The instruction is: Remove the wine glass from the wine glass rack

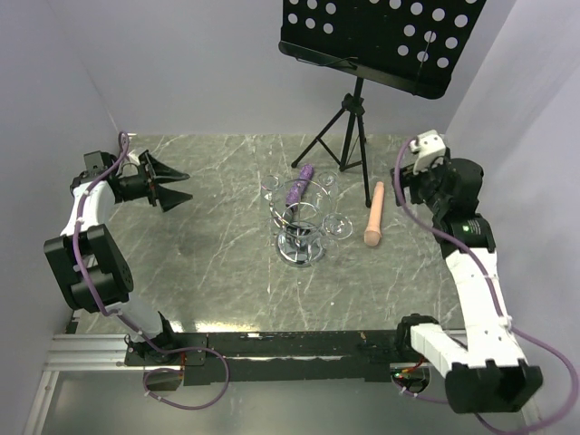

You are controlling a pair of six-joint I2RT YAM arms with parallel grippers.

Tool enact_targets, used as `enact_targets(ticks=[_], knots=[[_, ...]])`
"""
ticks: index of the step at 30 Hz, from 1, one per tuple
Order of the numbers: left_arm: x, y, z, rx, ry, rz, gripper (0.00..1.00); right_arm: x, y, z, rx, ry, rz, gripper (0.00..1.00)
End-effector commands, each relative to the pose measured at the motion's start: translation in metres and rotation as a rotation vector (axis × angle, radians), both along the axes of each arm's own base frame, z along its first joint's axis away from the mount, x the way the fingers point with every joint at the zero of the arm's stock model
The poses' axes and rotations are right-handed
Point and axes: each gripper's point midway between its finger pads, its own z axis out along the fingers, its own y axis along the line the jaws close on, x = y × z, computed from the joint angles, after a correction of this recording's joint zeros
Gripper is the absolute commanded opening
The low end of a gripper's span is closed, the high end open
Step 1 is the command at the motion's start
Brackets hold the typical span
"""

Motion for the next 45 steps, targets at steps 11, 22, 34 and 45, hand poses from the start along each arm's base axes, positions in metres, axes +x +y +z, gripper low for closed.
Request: enact_targets(ticks=[11, 22, 34, 45], knots=[[-0.008, 0.02, -0.026, 0.368, -0.117, 0.002, 0.74, 0.071, -0.072, -0.018, 0.229, -0.161, -0.124, 0.55], [-0.019, 0.054, -0.051, 0.727, -0.108, 0.005, 0.78, 0.13, -0.141, -0.042, 0.22, -0.207, -0.243, 0.54], [-0.029, 0.053, -0.049, 0.751, -0.124, 0.001, 0.79, 0.165, -0.16, -0.065, 0.195, -0.223, -0.221, 0.54], [-0.04, 0.054, -0.052, 0.784, -0.118, -0.009, 0.8, 0.178, -0.165, -0.085, 0.179, -0.207, -0.21, 0.56]])
